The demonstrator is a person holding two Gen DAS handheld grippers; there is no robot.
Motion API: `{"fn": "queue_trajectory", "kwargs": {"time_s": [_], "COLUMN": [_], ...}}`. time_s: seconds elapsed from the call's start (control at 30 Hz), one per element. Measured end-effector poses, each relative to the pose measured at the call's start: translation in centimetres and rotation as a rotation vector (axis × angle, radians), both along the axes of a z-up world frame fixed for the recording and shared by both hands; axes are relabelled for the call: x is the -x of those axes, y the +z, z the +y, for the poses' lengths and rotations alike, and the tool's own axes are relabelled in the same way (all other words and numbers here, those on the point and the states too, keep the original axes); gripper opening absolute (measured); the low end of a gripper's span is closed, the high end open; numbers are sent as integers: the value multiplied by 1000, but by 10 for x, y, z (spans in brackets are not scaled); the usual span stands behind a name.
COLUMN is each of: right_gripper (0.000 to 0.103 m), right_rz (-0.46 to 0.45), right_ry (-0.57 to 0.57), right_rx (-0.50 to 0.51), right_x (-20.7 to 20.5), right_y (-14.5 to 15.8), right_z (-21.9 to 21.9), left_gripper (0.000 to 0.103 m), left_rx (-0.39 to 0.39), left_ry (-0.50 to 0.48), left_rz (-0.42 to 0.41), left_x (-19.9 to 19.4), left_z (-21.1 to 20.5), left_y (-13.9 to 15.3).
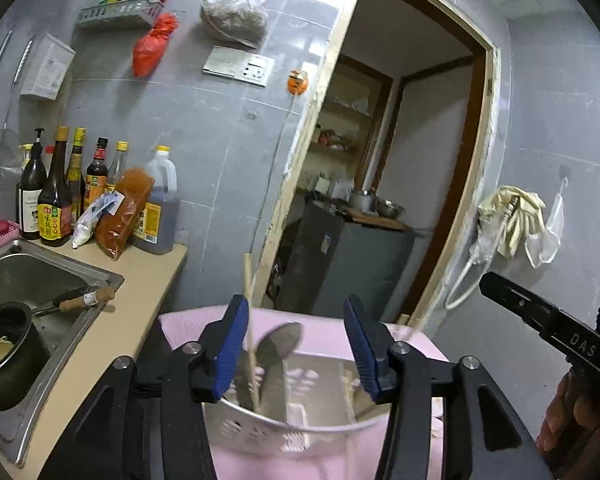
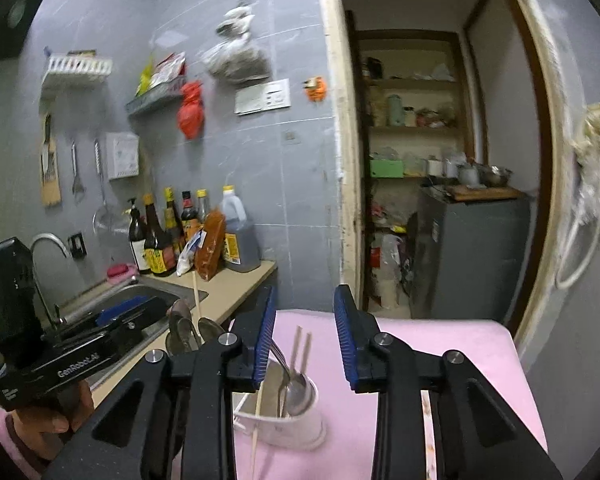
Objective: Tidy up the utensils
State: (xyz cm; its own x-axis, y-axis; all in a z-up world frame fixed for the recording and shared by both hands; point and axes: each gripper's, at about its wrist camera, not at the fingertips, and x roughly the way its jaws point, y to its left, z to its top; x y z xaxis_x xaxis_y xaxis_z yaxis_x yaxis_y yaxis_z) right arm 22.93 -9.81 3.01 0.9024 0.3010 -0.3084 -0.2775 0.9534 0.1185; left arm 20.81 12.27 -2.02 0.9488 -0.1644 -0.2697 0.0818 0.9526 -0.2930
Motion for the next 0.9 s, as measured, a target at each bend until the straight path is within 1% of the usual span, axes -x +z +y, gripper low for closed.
{"fn": "queue_trajectory", "kwargs": {"time_s": [0.03,0.07,0.17,0.2,0.23,0.33,0.4,0.43,0.47,0.5,0.6,0.77,0.9], "right_gripper": [27,29,40,43,44,52,61,62,67,71,77,86,91], "right_rz": [9,15,29,33,35,42,43,44,45,49,59,74,86], "right_ry": [-13,-23,-44,-50,-51,-61,-62,-63,-64,-64,-65,-68,-84], "right_rx": [-12,-20,-45,-50,-54,-69,-74,-73,-72,-73,-73,-60,-52], "right_x": [6,10,26,31,36,55,70,76,83,91,111,151,182], "right_y": [1,2,3,3,4,5,6,6,6,5,4,-4,-13], "right_z": [-8,-14,-31,-36,-40,-56,-65,-70,-74,-79,-90,-106,-118], "left_gripper": [51,54,64,67,69,77,86,89,92,94,101,103,103], "left_rx": [-1,-5,-14,-16,-20,-37,-46,-48,-49,-49,-55,-90,-103], "left_ry": [-5,-11,-13,-15,-13,-8,-1,3,5,7,16,29,30], "left_rz": [9,18,35,42,47,57,62,64,65,65,65,71,87], "left_x": [5,10,26,33,39,58,72,81,89,94,117,156,181], "left_z": [-4,-8,-17,-21,-23,-32,-38,-42,-45,-47,-59,-81,-95], "left_y": [5,11,25,29,32,39,43,46,47,48,50,47,40]}}
